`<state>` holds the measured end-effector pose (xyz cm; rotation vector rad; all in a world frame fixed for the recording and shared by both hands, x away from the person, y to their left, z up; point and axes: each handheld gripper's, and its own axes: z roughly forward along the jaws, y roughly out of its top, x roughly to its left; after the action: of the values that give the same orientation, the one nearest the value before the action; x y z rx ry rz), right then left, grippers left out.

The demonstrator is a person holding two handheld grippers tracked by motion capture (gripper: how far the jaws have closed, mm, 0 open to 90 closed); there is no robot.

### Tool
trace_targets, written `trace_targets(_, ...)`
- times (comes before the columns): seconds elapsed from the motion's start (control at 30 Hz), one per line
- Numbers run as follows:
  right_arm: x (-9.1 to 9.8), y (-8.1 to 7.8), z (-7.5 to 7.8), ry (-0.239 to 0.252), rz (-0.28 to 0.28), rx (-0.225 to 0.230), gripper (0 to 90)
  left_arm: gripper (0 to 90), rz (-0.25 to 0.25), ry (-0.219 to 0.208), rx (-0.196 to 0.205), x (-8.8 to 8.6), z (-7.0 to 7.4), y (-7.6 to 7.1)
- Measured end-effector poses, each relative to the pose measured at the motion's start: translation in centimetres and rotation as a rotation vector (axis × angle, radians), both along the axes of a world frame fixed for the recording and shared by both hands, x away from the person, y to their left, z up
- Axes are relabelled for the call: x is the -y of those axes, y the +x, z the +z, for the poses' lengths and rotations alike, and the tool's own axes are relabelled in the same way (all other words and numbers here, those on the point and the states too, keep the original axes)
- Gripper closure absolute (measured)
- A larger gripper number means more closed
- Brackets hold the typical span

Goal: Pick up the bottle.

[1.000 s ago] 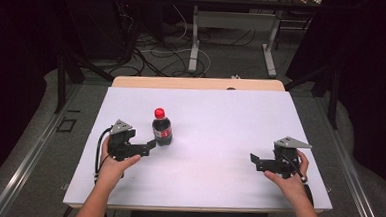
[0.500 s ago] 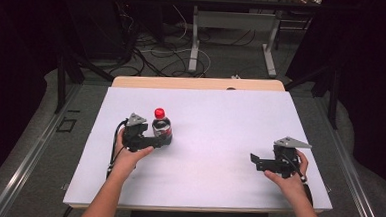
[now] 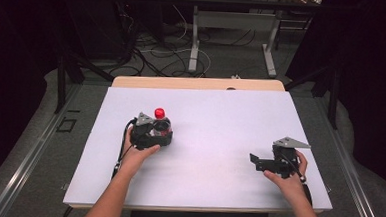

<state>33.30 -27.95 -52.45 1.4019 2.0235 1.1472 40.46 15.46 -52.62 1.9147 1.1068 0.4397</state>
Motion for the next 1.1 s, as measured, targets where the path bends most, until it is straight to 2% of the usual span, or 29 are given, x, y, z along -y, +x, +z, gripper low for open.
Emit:
trace_targets(0.03, 0.05, -0.02, 0.02, 0.0, 0.007, -0.007, 4.0, 21.3, 0.005, 0.006, 0.007, 0.05, -0.01, 0.0)
trace_targets(0.17, -0.01, 0.07, -0.15, -0.013, 0.007, 0.009, 4.8, 26.3, 0.024, -0.014, 0.017, -0.02, -0.14, -0.02)
trace_targets(0.27, -0.09, 0.0, -0.12, -0.003, 0.011, -0.011, 5.2, 26.6, 0.021, -0.013, 0.019, -0.04, -0.16, -0.01)
trace_targets(0.6, -0.19, 0.01, -0.19, -0.026, 0.022, -0.002, 6.2, 28.3, 0.018, 0.01, 0.055, 0.01, -0.25, -0.18)
trace_targets(0.97, -0.27, 0.02, -0.25, -0.019, 0.024, 0.002, 6.6, 29.5, 0.021, 0.011, 0.102, -0.07, -0.02, -0.51)
trace_targets(1.1, -0.31, 0.02, -0.24, -0.025, 0.026, 0.002, 7.3, 30.1, 0.016, 0.014, 0.103, -0.01, 0.02, -0.61)
